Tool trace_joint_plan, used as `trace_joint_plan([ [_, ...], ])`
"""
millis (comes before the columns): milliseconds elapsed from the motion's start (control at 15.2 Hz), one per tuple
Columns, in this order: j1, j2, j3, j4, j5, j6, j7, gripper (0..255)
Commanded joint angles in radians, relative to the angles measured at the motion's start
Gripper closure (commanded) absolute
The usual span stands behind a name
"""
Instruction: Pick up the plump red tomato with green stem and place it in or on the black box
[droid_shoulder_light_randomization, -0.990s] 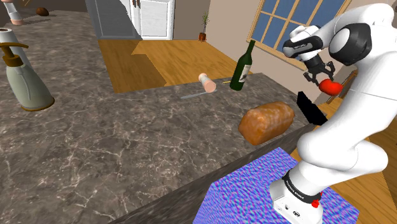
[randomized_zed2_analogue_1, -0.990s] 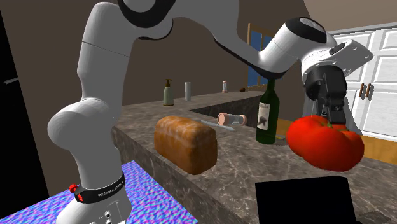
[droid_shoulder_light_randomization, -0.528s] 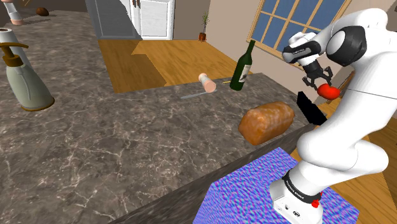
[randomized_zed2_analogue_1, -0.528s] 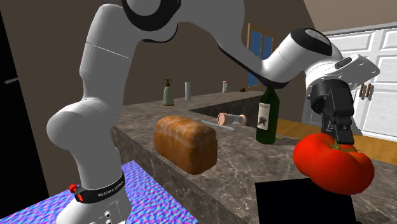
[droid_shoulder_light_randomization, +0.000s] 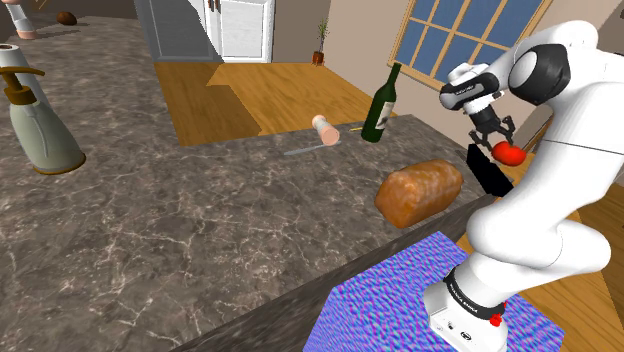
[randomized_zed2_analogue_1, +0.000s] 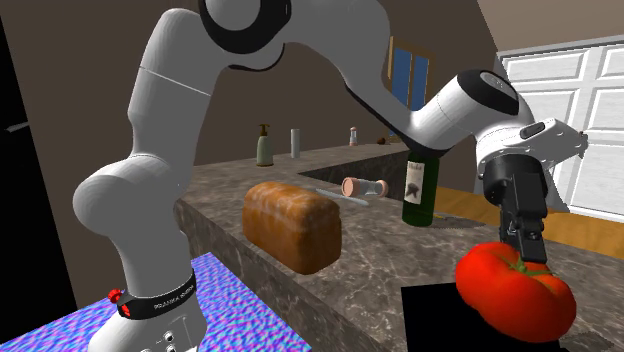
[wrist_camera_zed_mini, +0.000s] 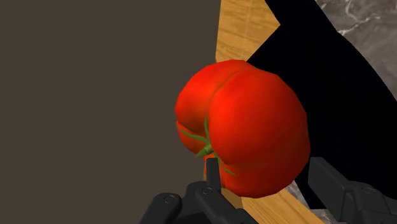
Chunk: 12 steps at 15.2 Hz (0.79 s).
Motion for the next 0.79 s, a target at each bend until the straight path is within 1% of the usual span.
trace_joint_plan([
  [0,0.0,0.005,0.001,0.001,0.001,0.003,0.004,255],
  [396,0.0,0.006,0.0,0.001,0.001,0.003,0.004,255],
  [462,0.0,0.006,0.0,0.001,0.001,0.003,0.004,0],
  [726,0.0,0.006,0.0,0.001,0.001,0.003,0.004,0],
])
